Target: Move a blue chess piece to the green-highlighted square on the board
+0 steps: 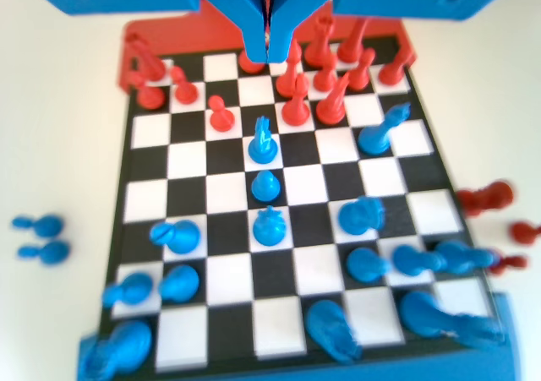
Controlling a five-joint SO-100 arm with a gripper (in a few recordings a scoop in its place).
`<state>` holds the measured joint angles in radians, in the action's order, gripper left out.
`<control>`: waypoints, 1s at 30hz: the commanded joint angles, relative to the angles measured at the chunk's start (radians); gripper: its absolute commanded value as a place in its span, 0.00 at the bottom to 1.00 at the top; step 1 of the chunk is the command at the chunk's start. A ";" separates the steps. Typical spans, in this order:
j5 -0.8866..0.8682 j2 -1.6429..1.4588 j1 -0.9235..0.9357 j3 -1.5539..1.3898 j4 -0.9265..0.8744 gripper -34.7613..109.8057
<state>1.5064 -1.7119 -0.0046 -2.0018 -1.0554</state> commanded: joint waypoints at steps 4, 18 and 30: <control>0.140 -0.273 -0.006 0.153 -0.308 0.25; 0.249 -0.660 -0.023 0.187 -0.689 0.25; 0.291 -0.960 -0.009 0.034 -0.715 0.25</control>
<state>1.7840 -2.5756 -0.0031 -1.9251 -1.7840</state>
